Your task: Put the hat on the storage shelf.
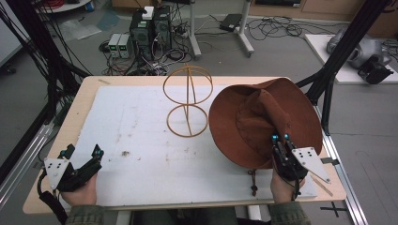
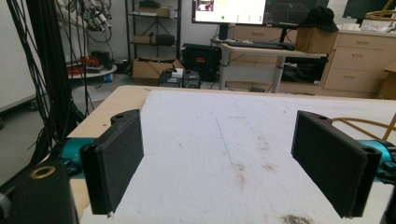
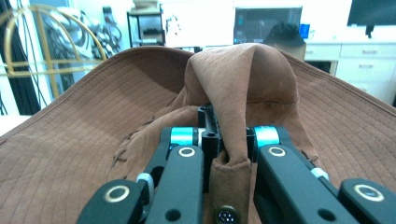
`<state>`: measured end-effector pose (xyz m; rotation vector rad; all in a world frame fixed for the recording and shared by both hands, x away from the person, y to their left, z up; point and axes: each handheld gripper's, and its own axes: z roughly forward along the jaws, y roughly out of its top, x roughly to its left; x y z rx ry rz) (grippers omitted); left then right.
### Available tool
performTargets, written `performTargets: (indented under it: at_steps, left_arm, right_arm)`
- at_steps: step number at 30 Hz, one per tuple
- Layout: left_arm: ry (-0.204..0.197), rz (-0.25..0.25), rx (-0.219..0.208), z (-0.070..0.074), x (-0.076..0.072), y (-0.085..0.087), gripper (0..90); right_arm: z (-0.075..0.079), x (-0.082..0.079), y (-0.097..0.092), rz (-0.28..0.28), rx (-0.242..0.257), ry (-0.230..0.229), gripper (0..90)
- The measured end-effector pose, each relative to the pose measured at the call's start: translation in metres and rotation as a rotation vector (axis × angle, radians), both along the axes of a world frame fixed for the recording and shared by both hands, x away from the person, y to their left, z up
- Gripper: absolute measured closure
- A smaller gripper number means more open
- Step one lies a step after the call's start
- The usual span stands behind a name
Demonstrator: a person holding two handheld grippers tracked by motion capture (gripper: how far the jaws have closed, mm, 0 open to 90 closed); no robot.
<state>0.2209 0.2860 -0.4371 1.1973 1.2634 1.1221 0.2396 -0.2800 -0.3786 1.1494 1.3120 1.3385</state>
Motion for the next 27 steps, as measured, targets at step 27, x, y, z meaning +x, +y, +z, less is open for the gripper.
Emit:
performTargets:
  at_steps: [27]
  left_arm:
    - [0.005, -0.009, -0.013, -0.001, 0.000, -0.001, 16.8]
  right_arm:
    - [0.047, 0.019, 0.024, 0.074, 0.059, -0.125, 85.7]
